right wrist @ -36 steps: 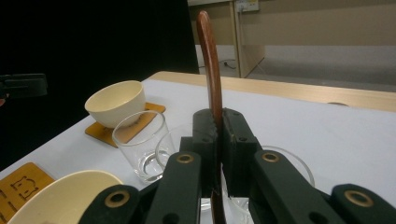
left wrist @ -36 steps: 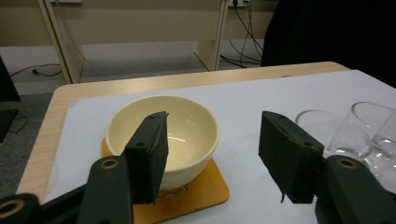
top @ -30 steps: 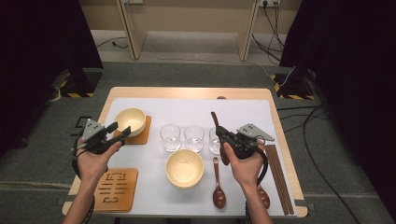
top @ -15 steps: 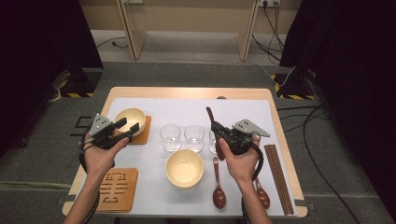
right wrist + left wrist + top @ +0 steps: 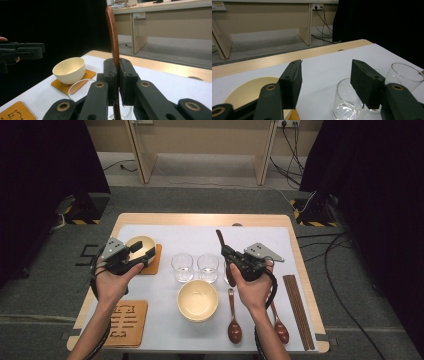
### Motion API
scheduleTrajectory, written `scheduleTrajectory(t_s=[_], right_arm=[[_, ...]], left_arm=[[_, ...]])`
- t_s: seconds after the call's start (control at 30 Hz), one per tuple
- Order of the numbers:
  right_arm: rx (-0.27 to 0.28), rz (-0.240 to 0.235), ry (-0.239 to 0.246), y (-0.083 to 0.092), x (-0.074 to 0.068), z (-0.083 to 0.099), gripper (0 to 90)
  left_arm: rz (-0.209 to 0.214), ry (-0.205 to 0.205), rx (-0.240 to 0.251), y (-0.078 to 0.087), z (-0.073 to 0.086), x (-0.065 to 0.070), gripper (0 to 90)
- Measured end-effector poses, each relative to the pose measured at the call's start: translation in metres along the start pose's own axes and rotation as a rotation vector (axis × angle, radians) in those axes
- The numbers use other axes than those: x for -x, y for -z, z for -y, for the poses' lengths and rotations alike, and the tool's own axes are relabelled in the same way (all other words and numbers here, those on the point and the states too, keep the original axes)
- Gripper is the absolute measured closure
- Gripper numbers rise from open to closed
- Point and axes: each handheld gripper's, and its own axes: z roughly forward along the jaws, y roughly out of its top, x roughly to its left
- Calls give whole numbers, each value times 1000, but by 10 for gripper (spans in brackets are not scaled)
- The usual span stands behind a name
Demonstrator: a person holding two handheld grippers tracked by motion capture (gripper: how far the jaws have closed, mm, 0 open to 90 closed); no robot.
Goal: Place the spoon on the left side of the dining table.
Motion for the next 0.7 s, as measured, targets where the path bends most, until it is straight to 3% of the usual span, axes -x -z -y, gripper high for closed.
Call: scheduleTrajectory(t_s=[0.37, 0.7], right_arm=[[3, -13, -3, -12, -1, -4, 852], [5, -18, -3, -23, -2, -8, 852]], left_arm=[[53, 0, -2, -11, -10, 8, 417], [69, -11, -1, -21, -17, 13, 417]])
